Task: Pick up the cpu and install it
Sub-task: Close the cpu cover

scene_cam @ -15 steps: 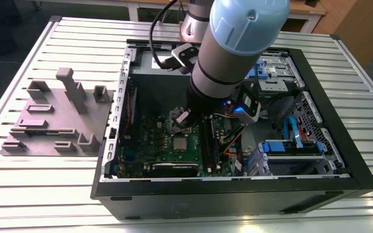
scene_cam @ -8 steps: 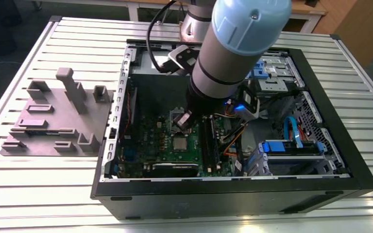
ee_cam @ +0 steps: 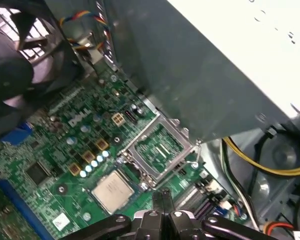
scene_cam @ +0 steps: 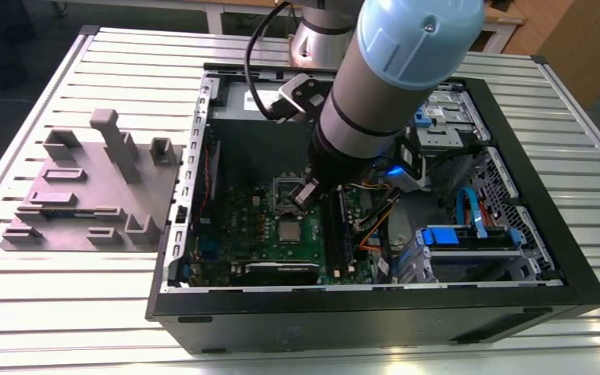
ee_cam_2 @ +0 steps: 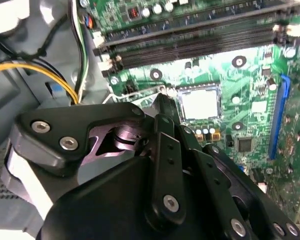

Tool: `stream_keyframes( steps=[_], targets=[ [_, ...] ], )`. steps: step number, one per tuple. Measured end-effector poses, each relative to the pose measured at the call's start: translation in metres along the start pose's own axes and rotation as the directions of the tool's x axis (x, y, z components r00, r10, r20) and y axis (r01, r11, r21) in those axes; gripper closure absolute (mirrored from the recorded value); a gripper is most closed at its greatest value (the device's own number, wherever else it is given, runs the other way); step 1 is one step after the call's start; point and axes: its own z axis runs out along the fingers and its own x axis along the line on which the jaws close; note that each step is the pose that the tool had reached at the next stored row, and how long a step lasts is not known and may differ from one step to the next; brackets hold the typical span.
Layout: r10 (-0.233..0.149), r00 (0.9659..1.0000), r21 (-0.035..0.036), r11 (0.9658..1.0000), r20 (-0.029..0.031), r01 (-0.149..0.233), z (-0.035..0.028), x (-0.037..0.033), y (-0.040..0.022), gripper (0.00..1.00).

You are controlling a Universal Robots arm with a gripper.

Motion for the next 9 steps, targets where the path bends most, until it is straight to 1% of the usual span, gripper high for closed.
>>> stream_keyframes(
  steps=[2,3,7,8,9],
  targets=[
    [-0.001,1.0000,-0.0001,1.0000,-0.0002,0.001,0.0001,-0.0034,-0.0013,0.90],
    [-0.001,1.0000,-0.0001,1.0000,-0.0003,0.001,0.0004,-0.0052,-0.0009,0.90],
    [-0.003,1.0000,-0.0008,1.0000,0.0001,0.003,0.0021,-0.0118,0.0033,0.90],
    [-0.004,1.0000,-0.0021,1.0000,0.0011,0.004,0.0024,-0.0127,0.0039,0.90],
    [-0.006,1.0000,-0.0053,1.0000,0.0042,0.006,0.0027,-0.0130,0.0041,0.90]
  ],
)
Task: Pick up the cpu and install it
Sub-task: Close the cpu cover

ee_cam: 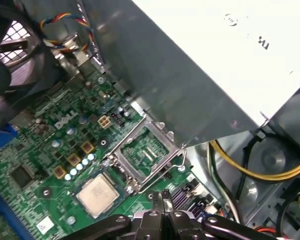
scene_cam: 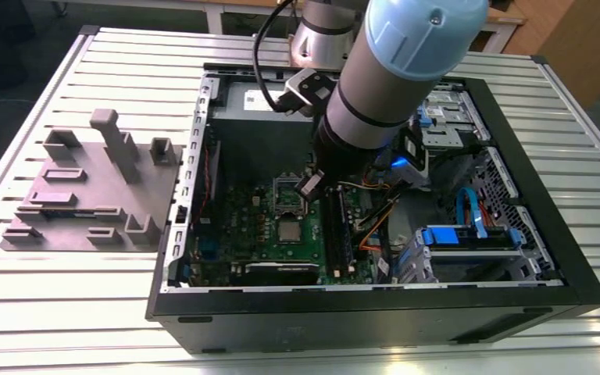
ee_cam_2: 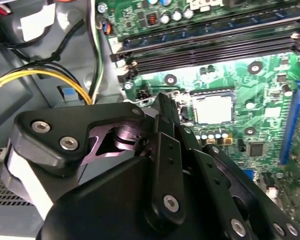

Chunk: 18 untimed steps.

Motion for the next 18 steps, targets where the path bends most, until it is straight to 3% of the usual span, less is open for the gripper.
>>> stream_keyframes(
  steps=[3,5,10,18],
  targets=[
    [-0.010,0.9997,-0.0211,0.9997,0.0203,0.011,0.0006,-0.0003,0.0000,0.90],
    [-0.014,0.9995,-0.0259,0.9996,0.0271,0.015,0.0017,-0.0005,-0.0003,0.90],
    [-0.017,0.9995,-0.0220,0.9996,0.0283,0.017,0.0065,-0.0027,-0.0001,0.90],
    [-0.018,0.9994,-0.0219,0.9996,0.0282,0.018,0.0070,-0.0027,-0.0001,0.90]
  ],
)
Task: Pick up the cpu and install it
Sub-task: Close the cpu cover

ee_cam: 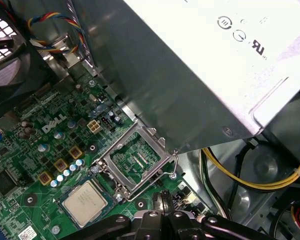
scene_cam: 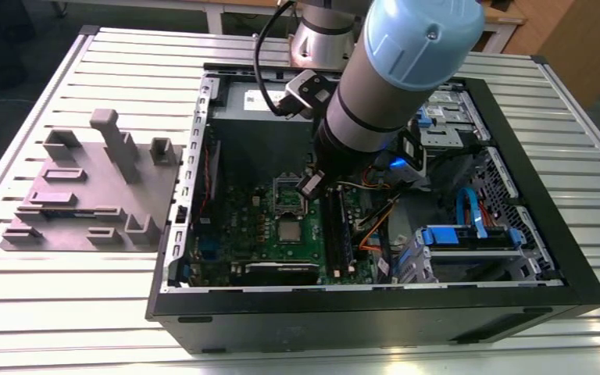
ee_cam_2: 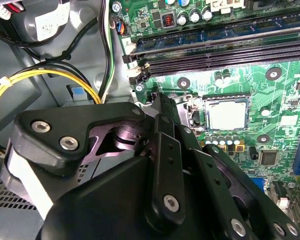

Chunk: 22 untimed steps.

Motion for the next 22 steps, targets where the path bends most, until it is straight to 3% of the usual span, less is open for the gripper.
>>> stream_keyframes(
  steps=[8,13,15,19,22],
  targets=[
    [-0.001,1.0000,-0.0012,1.0000,0.0012,0.001,0.0010,-0.0005,0.0002,0.90],
    [-0.005,0.9999,-0.0129,0.9999,0.0128,0.006,0.0058,-0.0064,-0.0003,0.90],
    [-0.006,0.9998,-0.0188,0.9998,0.0192,0.007,0.0082,-0.0092,0.0006,0.90],
    [-0.011,0.9988,-0.0462,0.9988,0.0488,0.013,0.0103,-0.0106,0.0014,0.90],
    [-0.019,0.9984,-0.0500,0.9985,0.0526,0.022,0.0137,-0.0103,0.0007,0.90]
  ],
)
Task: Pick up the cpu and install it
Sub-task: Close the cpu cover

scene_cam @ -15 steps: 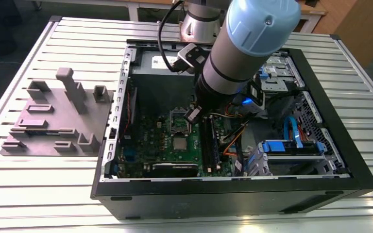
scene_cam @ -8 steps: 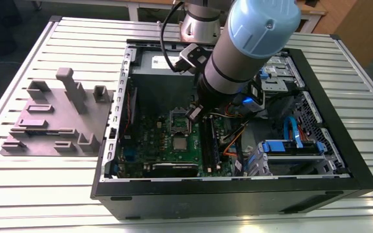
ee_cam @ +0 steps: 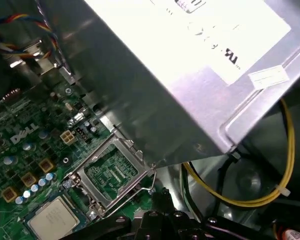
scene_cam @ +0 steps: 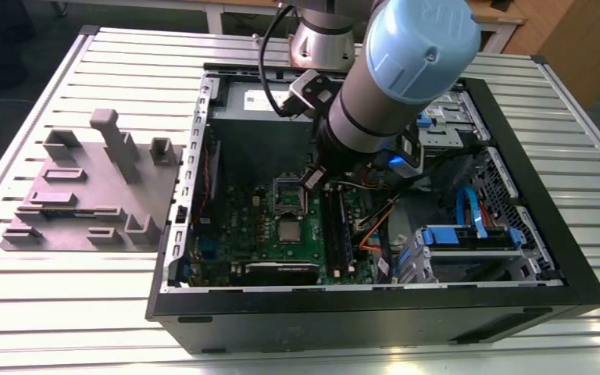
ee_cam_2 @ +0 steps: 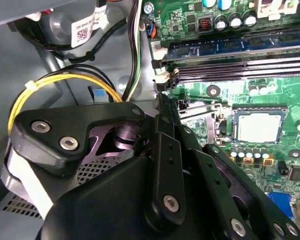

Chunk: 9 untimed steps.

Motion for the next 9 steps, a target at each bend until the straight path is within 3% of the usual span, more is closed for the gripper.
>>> stream_keyframes(
  steps=[3,5,8,9],
  targets=[
    [-0.036,0.9993,-0.0042,0.9994,-0.0084,0.036,0.0016,0.0002,-0.0005,0.90],
    [-0.053,0.9985,-0.0035,0.9986,-0.0106,0.053,0.0018,0.0003,-0.0006,0.90],
    [-0.055,0.9984,-0.0042,0.9985,-0.0074,0.055,0.0026,0.0004,-0.0008,0.90],
    [-0.057,0.9984,-0.0089,0.9984,-0.0006,0.057,0.0030,0.0005,-0.0009,0.90]
  ],
)
